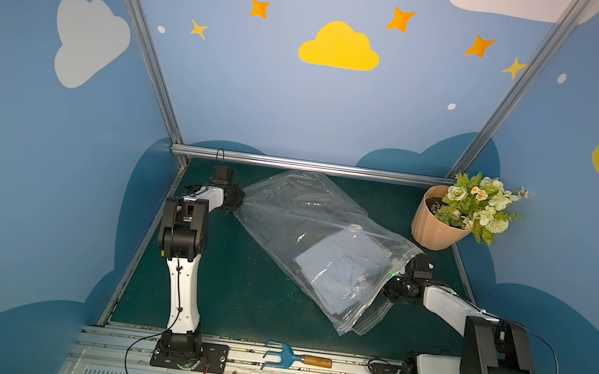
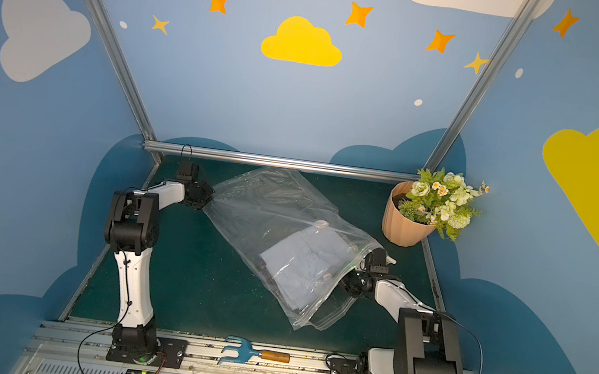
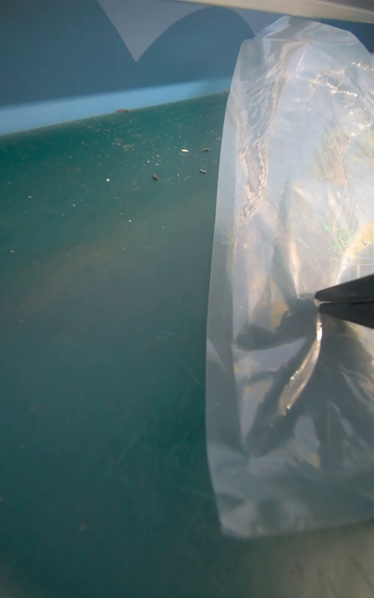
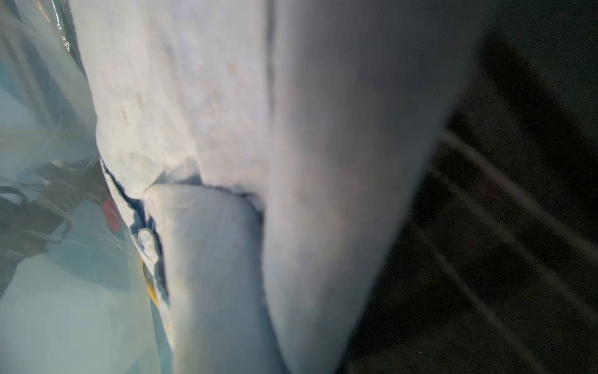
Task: Take the shirt out of the vacuum bag
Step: Move the shirt from the vacuum bag, then move the vacuum bag to the center of the board.
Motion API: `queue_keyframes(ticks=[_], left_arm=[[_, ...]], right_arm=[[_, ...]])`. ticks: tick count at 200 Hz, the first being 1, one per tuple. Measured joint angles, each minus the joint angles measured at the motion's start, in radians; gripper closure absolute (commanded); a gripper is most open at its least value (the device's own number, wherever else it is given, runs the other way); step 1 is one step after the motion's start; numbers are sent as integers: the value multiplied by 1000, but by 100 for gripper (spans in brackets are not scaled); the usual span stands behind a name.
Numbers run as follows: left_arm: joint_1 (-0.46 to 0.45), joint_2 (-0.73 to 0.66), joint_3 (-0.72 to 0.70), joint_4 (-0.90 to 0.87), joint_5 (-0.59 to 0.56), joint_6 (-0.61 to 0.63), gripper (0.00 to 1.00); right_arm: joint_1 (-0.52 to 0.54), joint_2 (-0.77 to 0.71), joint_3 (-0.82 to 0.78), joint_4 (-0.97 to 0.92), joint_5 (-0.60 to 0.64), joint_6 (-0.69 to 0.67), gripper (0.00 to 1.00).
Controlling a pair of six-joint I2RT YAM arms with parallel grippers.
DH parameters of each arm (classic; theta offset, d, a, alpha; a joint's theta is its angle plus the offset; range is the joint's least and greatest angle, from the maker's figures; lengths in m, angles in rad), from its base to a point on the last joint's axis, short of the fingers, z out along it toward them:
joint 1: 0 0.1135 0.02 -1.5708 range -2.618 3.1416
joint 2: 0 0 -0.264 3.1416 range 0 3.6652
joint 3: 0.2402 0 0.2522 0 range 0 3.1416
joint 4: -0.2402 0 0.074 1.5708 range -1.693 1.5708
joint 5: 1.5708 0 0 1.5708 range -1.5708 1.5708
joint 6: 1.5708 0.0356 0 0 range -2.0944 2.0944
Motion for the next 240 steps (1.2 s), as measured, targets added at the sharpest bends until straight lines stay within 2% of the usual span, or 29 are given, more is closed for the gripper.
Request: queue_keyframes(ticks=[33, 43, 72, 82, 104, 114, 132, 146, 169, 190, 217, 240], left_arm=[[0, -1, -4, 7, 0, 0, 96], [0, -1, -4, 7, 0, 1, 96], [0, -1, -4, 7, 7, 4, 96], [1, -1, -4, 8, 13, 5, 96], [3, -1, -4, 9, 27, 11, 85], [4, -2, -5, 17, 37, 10, 73], [2, -16, -11, 25, 56, 24, 55], [-1, -40, -27, 14, 60, 30, 47], [-1, -93, -39, -43, 58, 44, 43], [1, -174, -40, -85, 52, 54, 39], [1, -351, -109, -75, 45, 56, 38], [1, -515, -256, -33, 47, 49, 38]], right_arm=[[-48, -101, -12, -134, 60, -27, 82], [-64, -108, -20, -149, 63, -31, 78], [-92, -97, -28, -177, 67, -50, 49], [-97, -96, -29, -186, 64, -55, 43], [-100, -111, -15, -214, 73, -64, 33], [-102, -127, -7, -248, 91, -70, 29], [-117, -208, 19, -342, 147, -76, 27], [-140, -298, 54, -410, 193, -79, 25], [-202, -436, 121, -504, 271, -80, 23], [-307, -514, 181, -577, 295, -87, 22], [-413, -515, 262, -631, 262, -107, 21], [-446, -477, 299, -628, 201, -129, 21]])
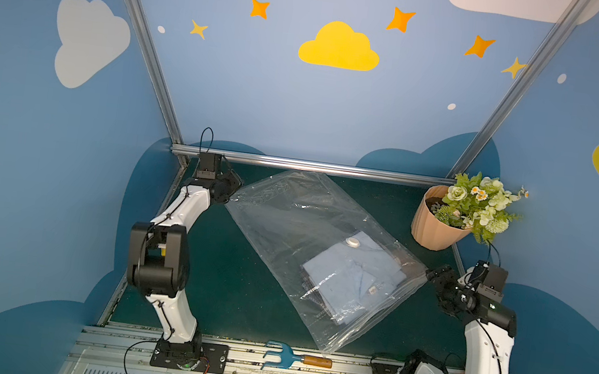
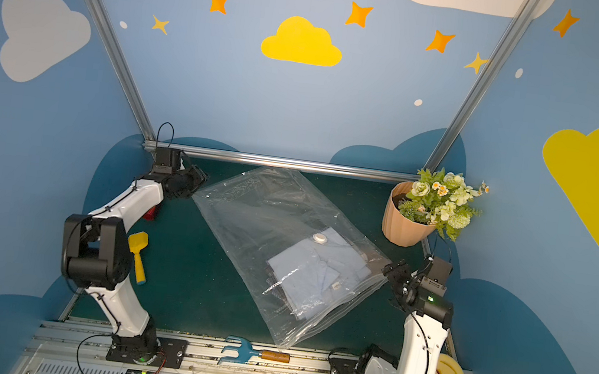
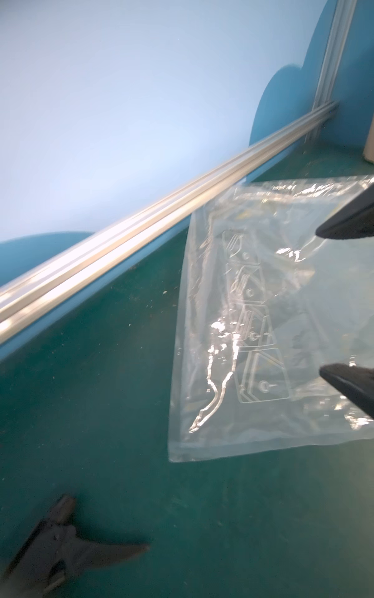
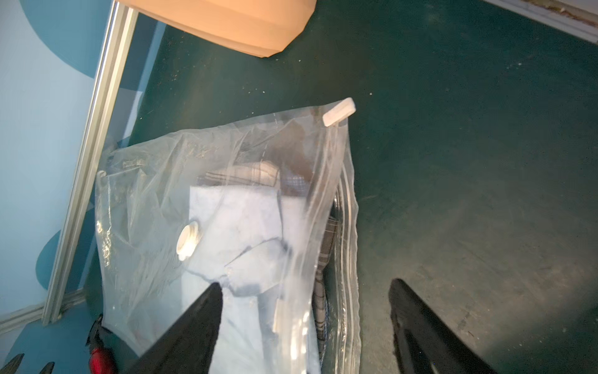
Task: Take the shirt out of the vacuum bag
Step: Move the vacuum bag to the center of the board.
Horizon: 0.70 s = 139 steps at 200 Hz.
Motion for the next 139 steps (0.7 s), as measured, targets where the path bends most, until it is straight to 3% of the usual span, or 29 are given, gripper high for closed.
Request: queue_keyframes(ticks=[24, 64, 112, 139], left_arm=[[0, -78, -148, 27, 3, -15, 35], [0, -75, -313, 28, 7, -34, 31], [0, 33, -332, 130, 85, -73, 31], [-6, 109, -301, 152, 119, -76, 35]], right_arm=[[-21, 89, -2, 12, -77, -25, 21], [-33, 278, -74, 80, -147, -65, 21], [-24, 380, -161, 224, -184, -55, 25], [-12, 434, -168, 280, -184, -49, 33]])
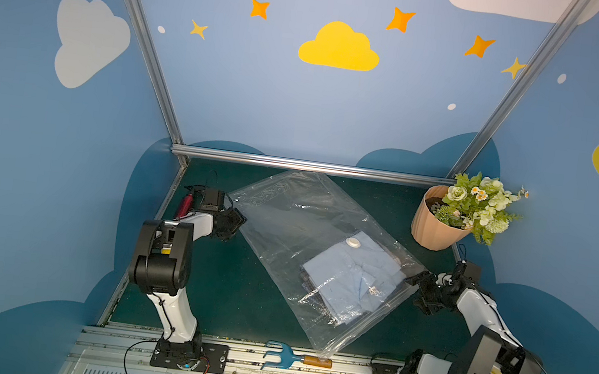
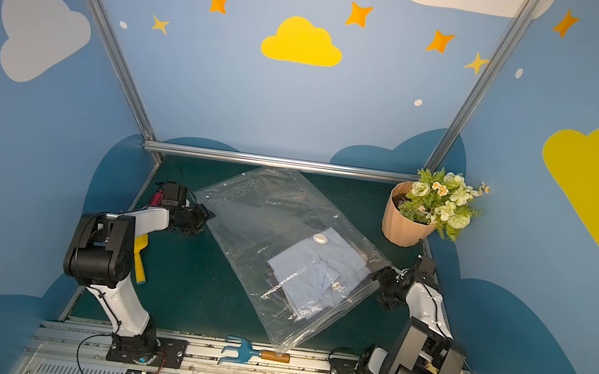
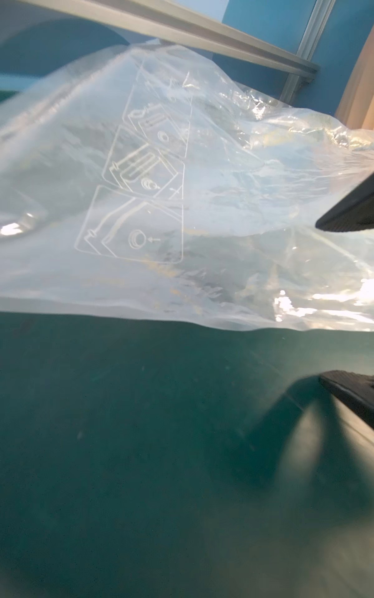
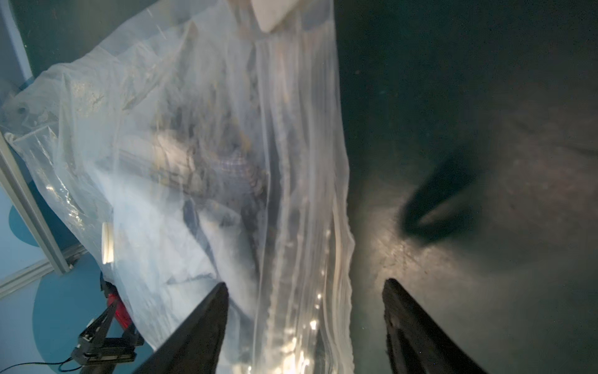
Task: Take the shirt out of the vacuum bag
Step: Move the vacuum bag to the center of the board.
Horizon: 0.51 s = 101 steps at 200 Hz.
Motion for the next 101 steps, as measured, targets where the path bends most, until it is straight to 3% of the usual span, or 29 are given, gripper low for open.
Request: queue_keyframes(ticks=[30, 66, 101], left_arm=[[-2, 49, 43, 30, 13, -3, 43], [-2, 80, 55, 51, 16, -7, 72], [-1, 110, 101, 27, 5, 0, 97]], right_arm=[[39, 66, 0, 53, 2, 12, 45], [106, 142, 5, 100, 19, 36, 57], [187, 188, 33, 151, 42, 86, 60]])
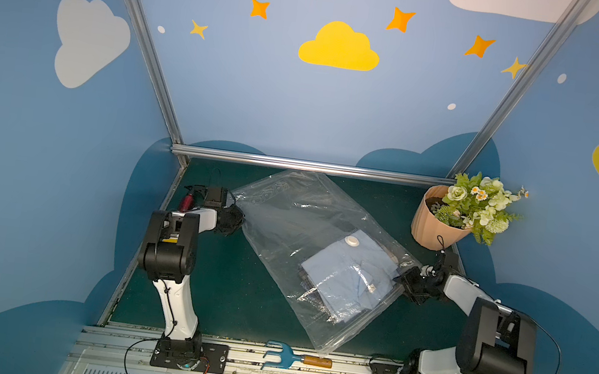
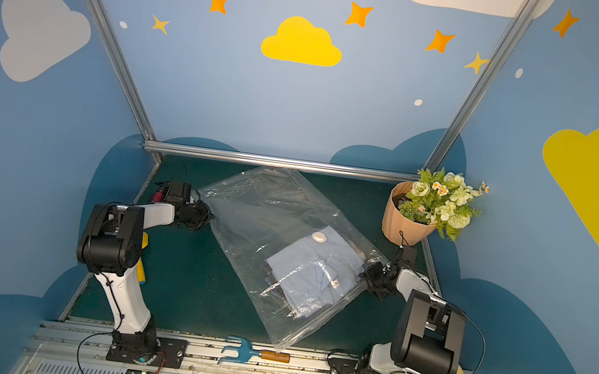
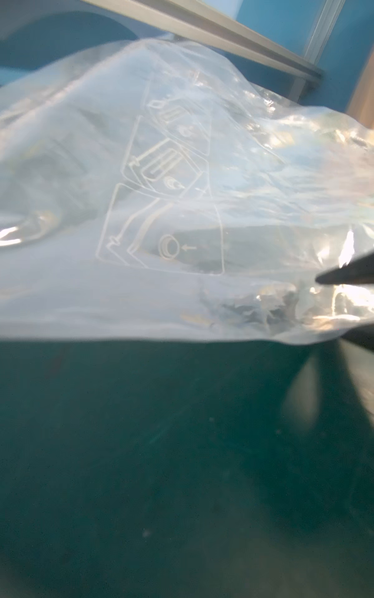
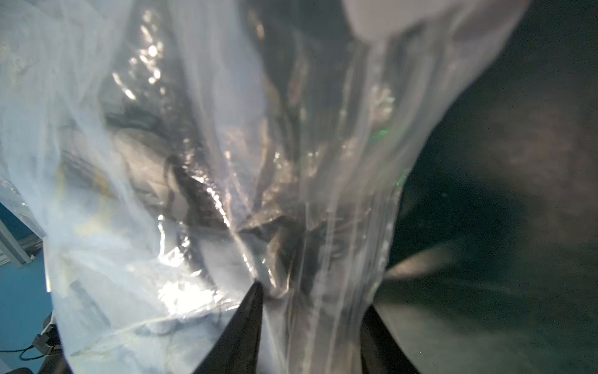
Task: Take the shirt out of the vacuum bag
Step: Move the vacuum bag to the center of the board.
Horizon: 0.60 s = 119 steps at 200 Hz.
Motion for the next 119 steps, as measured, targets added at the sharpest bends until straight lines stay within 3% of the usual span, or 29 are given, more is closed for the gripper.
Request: queue_keyframes(ticks=[32, 86, 119], left_arm=[[14, 4, 106, -59, -16, 32, 97], [67, 4, 403, -203, -51, 147, 97], [88, -25, 455, -253, -87, 203, 97]], right_arm=[[103, 68, 47, 88, 11, 95, 62], [272, 256, 213, 206, 23, 226, 64], [371, 372, 336, 259, 37, 279, 64]])
